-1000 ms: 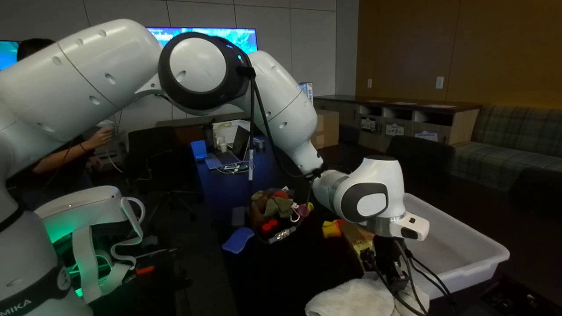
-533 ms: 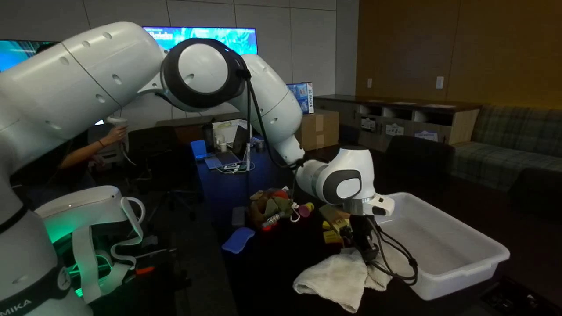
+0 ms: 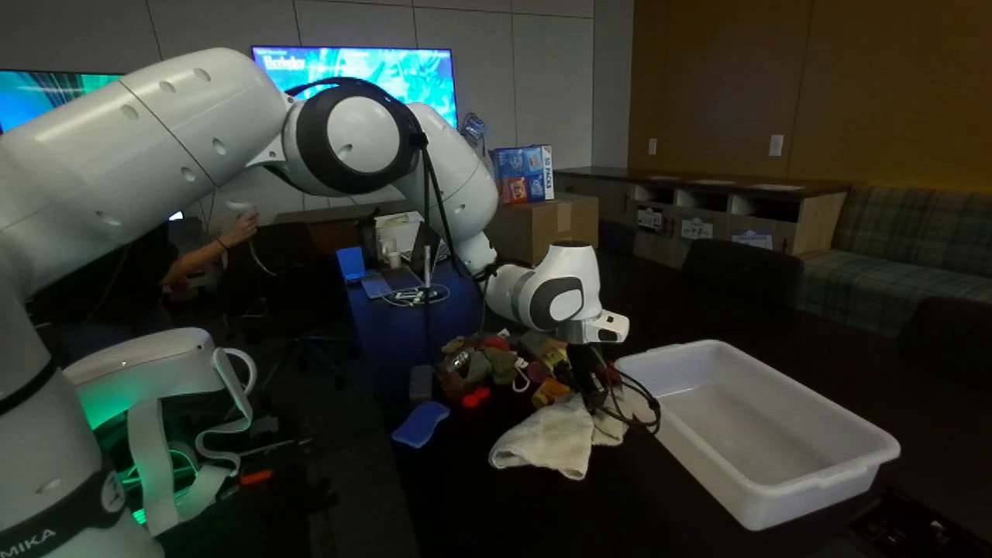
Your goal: Use the towel to slide all the objects on the table to the left.
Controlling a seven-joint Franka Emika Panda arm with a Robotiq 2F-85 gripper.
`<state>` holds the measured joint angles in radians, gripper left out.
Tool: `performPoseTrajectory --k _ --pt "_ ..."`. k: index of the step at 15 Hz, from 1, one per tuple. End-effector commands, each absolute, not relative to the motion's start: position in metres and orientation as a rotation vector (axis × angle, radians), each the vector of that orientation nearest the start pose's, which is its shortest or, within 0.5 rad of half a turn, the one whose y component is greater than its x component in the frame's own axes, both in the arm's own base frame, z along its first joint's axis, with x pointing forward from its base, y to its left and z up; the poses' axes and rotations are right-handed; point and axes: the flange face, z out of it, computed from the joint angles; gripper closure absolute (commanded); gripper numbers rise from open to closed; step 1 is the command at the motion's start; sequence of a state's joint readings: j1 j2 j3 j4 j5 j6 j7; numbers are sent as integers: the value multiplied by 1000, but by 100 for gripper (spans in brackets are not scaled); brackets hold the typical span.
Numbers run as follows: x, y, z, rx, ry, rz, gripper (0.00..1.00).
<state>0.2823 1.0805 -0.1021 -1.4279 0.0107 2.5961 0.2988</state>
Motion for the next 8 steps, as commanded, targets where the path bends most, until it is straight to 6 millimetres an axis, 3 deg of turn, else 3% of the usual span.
performPoseTrajectory --k 1,5,8 --pt "695 206 44 -3162 54 -227 84" --pt "686 273 53 -3119 -38 -252 84" --pt "681 302 64 -3096 -96 -270 84"
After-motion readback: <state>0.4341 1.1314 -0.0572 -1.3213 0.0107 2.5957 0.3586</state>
